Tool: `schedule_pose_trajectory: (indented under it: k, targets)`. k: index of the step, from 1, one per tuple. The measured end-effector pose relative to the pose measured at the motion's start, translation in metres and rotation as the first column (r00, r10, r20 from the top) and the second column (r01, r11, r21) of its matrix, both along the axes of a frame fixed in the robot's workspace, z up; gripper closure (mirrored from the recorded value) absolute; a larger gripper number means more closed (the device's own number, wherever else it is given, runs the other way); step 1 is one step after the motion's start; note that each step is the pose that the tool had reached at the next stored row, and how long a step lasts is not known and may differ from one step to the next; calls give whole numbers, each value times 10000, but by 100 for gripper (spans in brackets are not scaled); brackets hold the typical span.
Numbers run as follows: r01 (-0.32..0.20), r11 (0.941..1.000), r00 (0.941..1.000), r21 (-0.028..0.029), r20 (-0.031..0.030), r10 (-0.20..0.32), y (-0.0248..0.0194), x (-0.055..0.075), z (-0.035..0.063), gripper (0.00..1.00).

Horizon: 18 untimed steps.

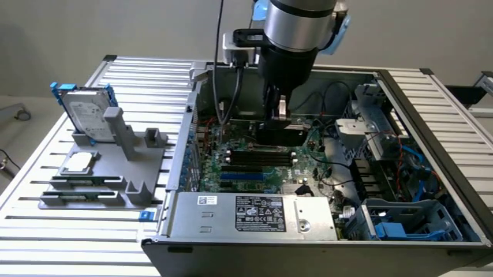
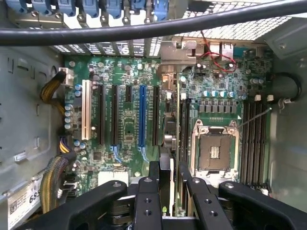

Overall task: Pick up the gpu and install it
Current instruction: 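Insert the gpu into the slot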

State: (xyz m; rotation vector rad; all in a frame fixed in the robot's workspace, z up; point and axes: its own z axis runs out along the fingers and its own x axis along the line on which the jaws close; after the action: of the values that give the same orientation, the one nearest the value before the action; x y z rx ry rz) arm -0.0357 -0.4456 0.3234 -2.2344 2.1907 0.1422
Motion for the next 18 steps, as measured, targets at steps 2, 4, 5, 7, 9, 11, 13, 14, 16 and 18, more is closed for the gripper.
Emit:
schedule_pose_trajectory:
  k: [2,4,5,7,9,11,13,14,16,18]
  targets:
    - [-7,10000,10000,0,1,7,-23,-11,-1,73]
    - [-15,10000,10000,-1,0,15,-65,-23,-3,73]
    - [-14,10000,10000,-1,0,14,-91,-33,-5,73]
    - [-13,10000,10000,0,1,13,-151,-60,-11,73]
    - [-14,10000,10000,0,6,14,-216,-88,-21,73]
    - [-13,10000,10000,2,15,13,-272,-128,-39,73]
    - [-15,10000,10000,3,44,15,-277,-200,-66,73]
    - [-14,10000,10000,5,57,14,-278,-240,-78,73]
    - [-13,10000,10000,5,68,13,-278,-305,-98,73]
    - [-15,10000,10000,-6,68,15,-278,-308,-97,73]
